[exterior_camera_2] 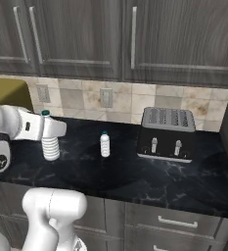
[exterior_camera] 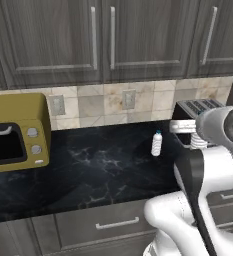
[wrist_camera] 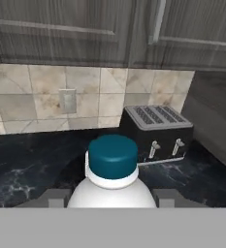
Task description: Take the bottled waters from the counter and place them in the freezer to freeze. Close the freezer door after placing the bottles.
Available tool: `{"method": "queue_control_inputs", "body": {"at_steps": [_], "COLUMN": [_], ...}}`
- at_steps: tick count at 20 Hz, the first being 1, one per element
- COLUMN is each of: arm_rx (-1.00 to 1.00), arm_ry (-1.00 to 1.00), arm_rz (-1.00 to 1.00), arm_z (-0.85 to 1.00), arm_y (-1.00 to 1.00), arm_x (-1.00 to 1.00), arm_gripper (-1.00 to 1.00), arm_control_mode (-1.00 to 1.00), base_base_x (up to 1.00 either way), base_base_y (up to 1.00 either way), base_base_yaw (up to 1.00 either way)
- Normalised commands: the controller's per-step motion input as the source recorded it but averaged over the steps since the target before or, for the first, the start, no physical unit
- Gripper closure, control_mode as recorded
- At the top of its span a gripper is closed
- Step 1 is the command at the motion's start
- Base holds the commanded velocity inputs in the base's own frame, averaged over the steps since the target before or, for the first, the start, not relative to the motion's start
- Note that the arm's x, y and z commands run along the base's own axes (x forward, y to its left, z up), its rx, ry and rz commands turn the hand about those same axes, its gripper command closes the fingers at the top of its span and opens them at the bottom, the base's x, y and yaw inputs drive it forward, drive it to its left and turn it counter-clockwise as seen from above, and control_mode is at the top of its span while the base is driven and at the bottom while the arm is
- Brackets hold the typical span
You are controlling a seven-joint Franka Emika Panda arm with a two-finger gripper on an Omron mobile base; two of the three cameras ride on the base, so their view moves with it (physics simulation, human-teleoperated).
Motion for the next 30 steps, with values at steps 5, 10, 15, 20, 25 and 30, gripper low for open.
{"method": "queue_control_inputs", "body": {"at_steps": [5,10,15,20,25,30], "arm_rx": [-0.04,0.0,0.04,0.14,0.16,0.08], "arm_ry": [0.0,-0.02,-0.22,-0.07,0.01,0.04], "arm_rz": [0.47,0.36,0.05,-0.17,-0.32,-0.16], "arm_z": [0.07,0.0,0.0,0.0,0.0,-0.05], "arm_y": [0.25,0.15,0.01,-0.06,0.0,0.0], "arm_x": [-0.55,-0.67,-0.6,-0.1,0.0,0.0], "arm_gripper": [1.0,1.0,1.0,1.0,1.0,1.0], "arm_control_mode": [-1.0,-1.0,-1.0,-1.0,-1.0,-1.0], "base_base_x": [0.0,0.0,0.0,0.0,0.0,0.0], "base_base_y": [0.0,0.0,0.0,0.0,0.0,0.0], "base_base_yaw": [0.0,0.0,0.0,0.0,0.0,0.0]}}
